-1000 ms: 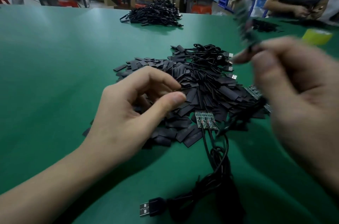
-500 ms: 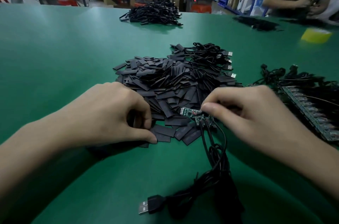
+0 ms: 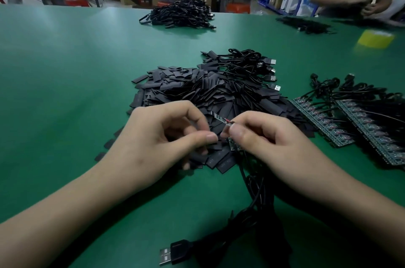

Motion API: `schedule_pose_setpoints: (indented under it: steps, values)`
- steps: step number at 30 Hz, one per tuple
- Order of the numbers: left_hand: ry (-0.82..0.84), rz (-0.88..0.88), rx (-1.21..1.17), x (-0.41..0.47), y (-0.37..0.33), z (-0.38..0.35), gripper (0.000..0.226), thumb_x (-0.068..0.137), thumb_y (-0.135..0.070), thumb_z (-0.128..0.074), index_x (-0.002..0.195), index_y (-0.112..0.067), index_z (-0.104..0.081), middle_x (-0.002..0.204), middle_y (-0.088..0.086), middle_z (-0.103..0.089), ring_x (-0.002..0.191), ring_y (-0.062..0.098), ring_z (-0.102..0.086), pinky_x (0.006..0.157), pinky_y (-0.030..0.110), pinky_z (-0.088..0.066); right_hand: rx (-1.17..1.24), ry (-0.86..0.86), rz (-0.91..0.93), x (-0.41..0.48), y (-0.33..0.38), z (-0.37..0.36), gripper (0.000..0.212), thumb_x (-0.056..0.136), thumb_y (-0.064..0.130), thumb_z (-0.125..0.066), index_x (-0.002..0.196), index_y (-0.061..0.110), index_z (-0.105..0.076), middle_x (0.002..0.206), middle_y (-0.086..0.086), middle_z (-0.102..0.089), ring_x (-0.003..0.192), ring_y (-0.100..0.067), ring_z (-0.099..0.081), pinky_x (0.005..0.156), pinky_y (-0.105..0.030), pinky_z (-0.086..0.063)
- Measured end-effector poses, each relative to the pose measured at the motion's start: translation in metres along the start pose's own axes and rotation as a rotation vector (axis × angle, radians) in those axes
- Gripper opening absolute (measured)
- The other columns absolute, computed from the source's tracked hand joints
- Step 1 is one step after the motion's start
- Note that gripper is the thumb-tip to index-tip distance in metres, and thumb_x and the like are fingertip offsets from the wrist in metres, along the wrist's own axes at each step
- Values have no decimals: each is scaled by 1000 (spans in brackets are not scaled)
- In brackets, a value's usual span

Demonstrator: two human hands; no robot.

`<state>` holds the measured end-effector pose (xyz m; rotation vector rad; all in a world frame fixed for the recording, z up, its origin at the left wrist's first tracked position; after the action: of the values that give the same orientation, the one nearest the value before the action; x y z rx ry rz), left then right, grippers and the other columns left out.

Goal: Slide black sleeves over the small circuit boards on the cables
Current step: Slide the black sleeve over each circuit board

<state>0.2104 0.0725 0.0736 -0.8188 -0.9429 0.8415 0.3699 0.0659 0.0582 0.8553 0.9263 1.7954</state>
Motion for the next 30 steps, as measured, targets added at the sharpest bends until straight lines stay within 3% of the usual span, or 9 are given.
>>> schedule_pose_setpoints:
  steps: [3, 7, 10, 13, 15, 20, 24, 27, 30]
  values:
    - [30, 8, -79, 0, 1, -13, 11, 84, -28, -70, 83, -17, -67, 69, 6, -73, 46, 16, -62, 52, 24, -52, 126, 49, 25, -2, 1, -6, 12, 96, 26, -70, 94, 17, -76, 62, 18, -61, 54, 5, -52, 58, -12, -39]
    - [23, -6, -37, 0, 3, -18, 15, 88, -32, -66, 86, -17, -68, 64, 3, -71, 49, 12, -62, 58, 19, -50, 204, 44, -10, -2, -4, -6, 9, 97, 15, -68, 92, 14, -76, 78, 5, -78, 72, -3, -72, 77, -20, -54]
    - [-5, -170, 221, -2, -13, -13, 18, 82, -39, -78, 96, -27, -75, 76, -8, -72, 59, 7, -66, 61, 19, -52, 174, -29, -1, 0, -7, 2, 15, 97, 13, -66, 84, 12, -73, 49, 22, -51, 46, 8, -49, 53, -3, -35]
    - [-48, -311, 471, -4, -29, -10, 26, 80, -36, -83, 102, -24, -78, 87, -17, -72, 77, -2, -66, 72, 13, -48, 93, -52, 5, -1, -6, 5, 16, 97, 29, -68, 87, 18, -74, 53, 14, -33, 51, 3, -33, 52, -13, -28]
    - [-93, -297, 461, -4, -29, -4, 24, 79, -34, -85, 100, -25, -80, 87, -21, -71, 77, -7, -64, 73, 10, -47, 47, -49, 30, -1, -2, 7, 28, 97, 45, -62, 93, 20, -74, 59, -1, -44, 60, 0, -42, 60, -22, -33]
    - [-188, -169, 315, -3, -19, 11, 20, 75, -39, -82, 93, -32, -80, 79, -22, -74, 70, -3, -69, 69, 9, -49, 121, -146, 67, 1, 1, 25, 42, 103, 44, -44, 91, 23, -78, 64, 21, -62, 65, 8, -59, 64, -5, -39]
    - [-211, -141, 269, -2, -17, 14, 17, 74, -35, -80, 91, -35, -79, 83, -25, -75, 73, -4, -71, 73, 8, -50, -40, -98, 27, 0, -1, 24, 37, 94, 56, -51, 83, 30, -74, 75, -31, -49, 63, -38, -43, 57, -38, -30]
    - [-215, -119, 228, -1, -14, 15, 15, 74, -31, -80, 89, -33, -79, 81, -24, -75, 73, -7, -70, 72, 6, -49, -98, -71, 31, -2, 3, 21, 39, 89, 62, -48, 80, 30, -70, 67, -24, -42, 58, -33, -36, 56, -44, -30]
    - [-219, -108, 210, -1, -12, 16, 15, 74, -32, -79, 88, -31, -80, 80, -23, -75, 73, -7, -71, 71, 6, -49, -123, -77, 49, -2, 2, 22, 34, 93, 54, -50, 78, 30, -69, 55, 2, -30, 52, -10, -28, 50, -28, -23]
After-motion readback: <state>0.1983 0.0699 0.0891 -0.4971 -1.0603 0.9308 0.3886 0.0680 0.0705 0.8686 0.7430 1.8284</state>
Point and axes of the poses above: each hand's wrist, its own x-axis towards the middle knuckle, its own z-axis out of the back of the hand, y = z × x, the point moved 9 cm from there along x, towards the middle knuckle
